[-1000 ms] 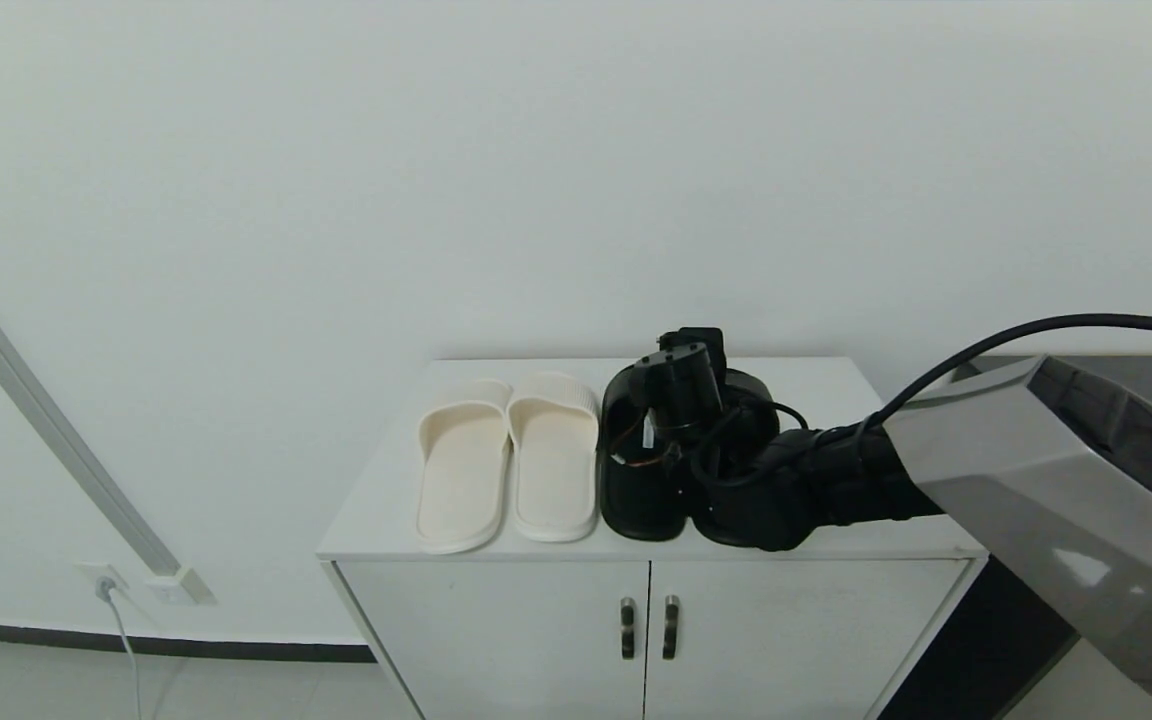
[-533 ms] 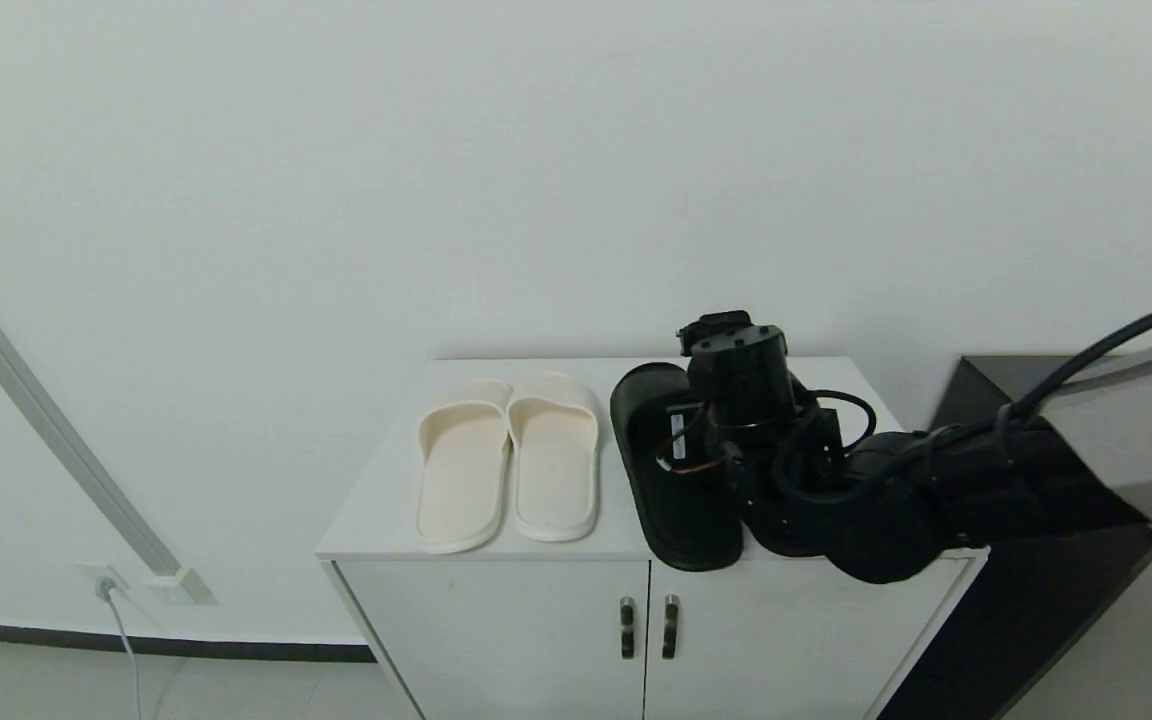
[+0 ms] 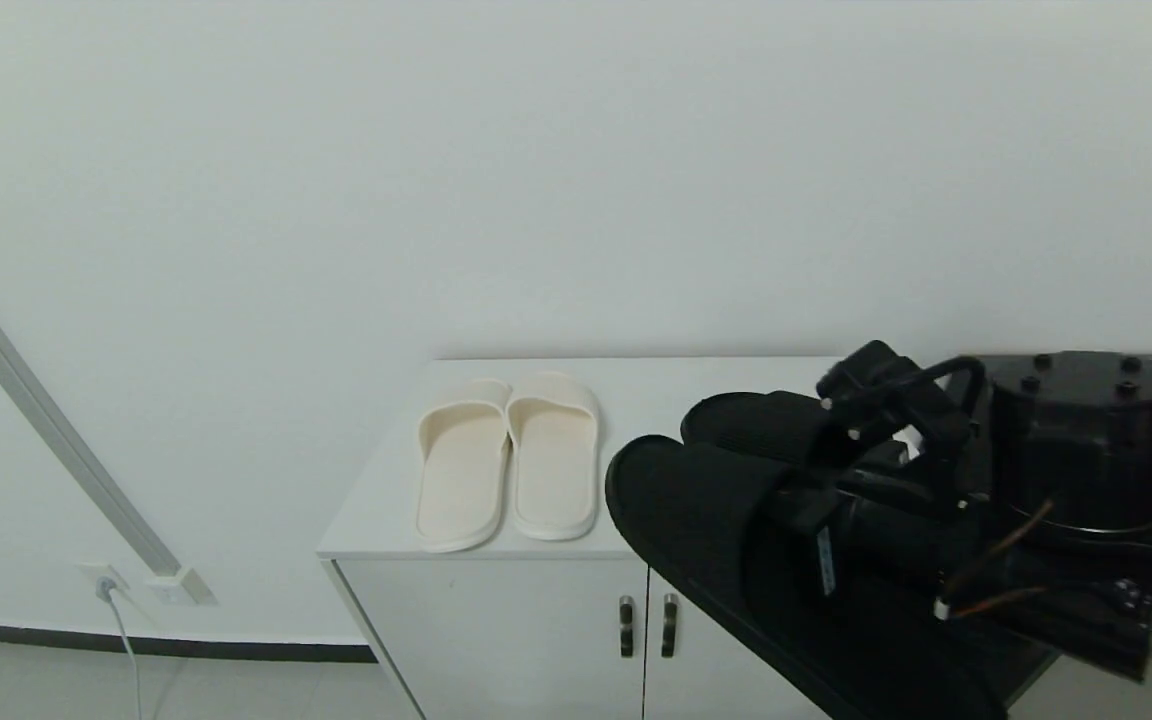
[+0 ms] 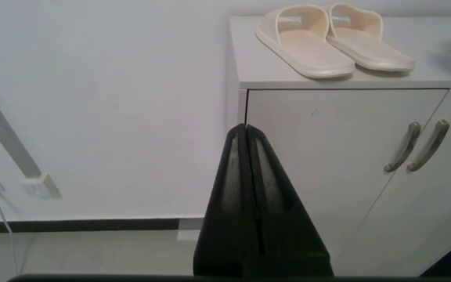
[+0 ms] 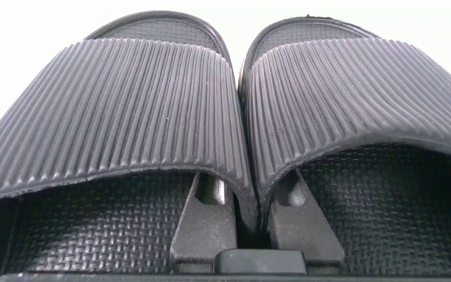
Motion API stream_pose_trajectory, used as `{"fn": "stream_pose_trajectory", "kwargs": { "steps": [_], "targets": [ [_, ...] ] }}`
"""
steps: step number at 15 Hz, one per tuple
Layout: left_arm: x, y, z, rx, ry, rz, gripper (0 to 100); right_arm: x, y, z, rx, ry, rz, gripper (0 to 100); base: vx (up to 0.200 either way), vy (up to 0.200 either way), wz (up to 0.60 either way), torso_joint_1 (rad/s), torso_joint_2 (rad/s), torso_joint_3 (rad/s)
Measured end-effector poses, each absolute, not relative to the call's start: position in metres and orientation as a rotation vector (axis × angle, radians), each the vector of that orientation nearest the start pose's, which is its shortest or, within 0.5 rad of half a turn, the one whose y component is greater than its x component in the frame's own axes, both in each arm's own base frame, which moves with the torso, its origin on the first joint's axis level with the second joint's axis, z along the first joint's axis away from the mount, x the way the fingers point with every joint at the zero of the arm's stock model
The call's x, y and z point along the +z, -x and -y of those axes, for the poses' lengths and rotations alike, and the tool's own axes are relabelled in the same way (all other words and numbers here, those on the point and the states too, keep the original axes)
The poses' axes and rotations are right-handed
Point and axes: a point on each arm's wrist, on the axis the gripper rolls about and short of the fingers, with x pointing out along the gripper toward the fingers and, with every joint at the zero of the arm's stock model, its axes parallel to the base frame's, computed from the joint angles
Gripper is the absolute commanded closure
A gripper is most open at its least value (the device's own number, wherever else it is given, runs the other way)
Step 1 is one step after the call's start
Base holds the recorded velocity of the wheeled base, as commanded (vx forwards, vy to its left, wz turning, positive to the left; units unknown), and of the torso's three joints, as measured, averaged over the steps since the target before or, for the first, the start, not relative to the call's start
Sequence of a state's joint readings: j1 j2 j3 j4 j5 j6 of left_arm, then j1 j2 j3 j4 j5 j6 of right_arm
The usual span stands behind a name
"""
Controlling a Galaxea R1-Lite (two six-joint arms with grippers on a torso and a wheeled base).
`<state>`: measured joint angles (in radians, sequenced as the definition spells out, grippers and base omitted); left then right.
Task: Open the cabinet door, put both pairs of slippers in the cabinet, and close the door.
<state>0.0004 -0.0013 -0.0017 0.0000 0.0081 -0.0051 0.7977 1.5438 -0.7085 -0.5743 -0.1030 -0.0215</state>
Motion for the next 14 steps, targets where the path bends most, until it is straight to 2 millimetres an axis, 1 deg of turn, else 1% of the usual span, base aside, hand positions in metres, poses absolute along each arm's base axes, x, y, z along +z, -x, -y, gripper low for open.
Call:
{"fn": "stream_pose_trajectory", "kwargs": {
  "steps": [2, 3, 6, 9, 14],
  "targets": [
    [0.076, 0.023, 0.000, 0.008, 0.004, 0.003, 100, 0.196, -0.170, -0.173, 0.740, 0.158, -0.288, 100, 0.000, 0.000, 0.00, 0.000, 0.00, 0.000],
    [0.076, 0.023, 0.000, 0.008, 0.004, 0.003, 100, 0.200, -0.166, -0.170, 0.758, 0.151, -0.278, 100, 0.000, 0.000, 0.00, 0.000, 0.00, 0.000],
    [0.076, 0.023, 0.000, 0.008, 0.004, 0.003, 100, 0.210, -0.161, -0.166, 0.792, 0.133, -0.247, 100, 0.000, 0.000, 0.00, 0.000, 0.00, 0.000],
    [0.076, 0.023, 0.000, 0.007, 0.004, 0.003, 100, 0.213, -0.159, -0.164, 0.796, 0.126, -0.234, 100, 0.000, 0.000, 0.00, 0.000, 0.00, 0.000],
    [0.076, 0.023, 0.000, 0.007, 0.004, 0.003, 100, 0.213, -0.155, -0.166, 0.825, 0.128, -0.234, 100, -0.200, 0.000, 0.00, -0.001, 0.00, 0.001]
  ]
}}
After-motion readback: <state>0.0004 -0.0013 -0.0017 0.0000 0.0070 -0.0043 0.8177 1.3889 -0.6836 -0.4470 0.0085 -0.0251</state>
